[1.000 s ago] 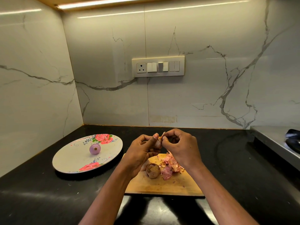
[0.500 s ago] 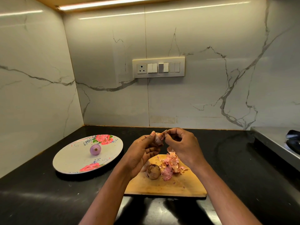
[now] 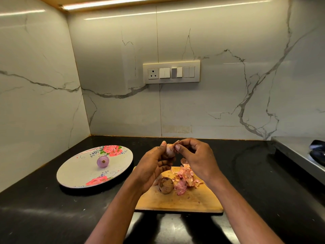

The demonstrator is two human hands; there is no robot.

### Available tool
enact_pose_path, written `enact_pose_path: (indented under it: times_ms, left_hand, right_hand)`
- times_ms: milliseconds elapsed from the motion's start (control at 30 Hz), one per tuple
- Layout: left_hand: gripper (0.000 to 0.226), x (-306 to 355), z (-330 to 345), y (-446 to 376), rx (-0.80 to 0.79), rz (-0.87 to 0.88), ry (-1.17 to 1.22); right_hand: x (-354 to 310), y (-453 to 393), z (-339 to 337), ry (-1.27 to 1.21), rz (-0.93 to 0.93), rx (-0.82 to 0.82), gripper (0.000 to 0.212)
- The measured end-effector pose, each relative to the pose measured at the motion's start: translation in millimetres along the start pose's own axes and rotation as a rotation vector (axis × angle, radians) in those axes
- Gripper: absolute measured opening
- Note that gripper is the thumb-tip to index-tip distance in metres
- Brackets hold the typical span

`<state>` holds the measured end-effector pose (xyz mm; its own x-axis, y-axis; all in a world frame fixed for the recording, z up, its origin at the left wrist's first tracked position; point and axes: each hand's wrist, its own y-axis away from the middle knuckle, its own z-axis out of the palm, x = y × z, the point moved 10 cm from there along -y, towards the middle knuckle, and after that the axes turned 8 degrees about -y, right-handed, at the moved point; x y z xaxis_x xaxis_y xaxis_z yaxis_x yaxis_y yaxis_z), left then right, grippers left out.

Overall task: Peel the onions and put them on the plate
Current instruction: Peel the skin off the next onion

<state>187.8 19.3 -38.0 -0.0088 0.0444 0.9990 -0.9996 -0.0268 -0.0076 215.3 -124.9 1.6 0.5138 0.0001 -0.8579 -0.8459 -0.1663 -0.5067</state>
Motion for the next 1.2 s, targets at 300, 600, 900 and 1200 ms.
enact_pose_path:
  times_ms: [300, 600, 900, 1200]
  left_hand:
    - [0.053, -1, 5, 2, -0.059, -0.031, 0.030]
    - [0.044, 0, 0, 2, -0.046, -0.024, 0.109]
    - [0.038, 4, -5, 1, -0.002, 0.037, 0.004]
    - [0.036, 6, -3, 0, -0.022, 0.089, -0.139]
  right_hand:
    - [0, 0, 3, 0.101, -0.015, 0.010, 0.013]
    - [3, -3, -8, 0.117, 0.012, 0.039, 0.016]
    - [-13, 1, -7, 0.303, -0.095, 0.002, 0.021]
    - [-19, 4, -4, 0.192, -0.141, 0.064, 0.012]
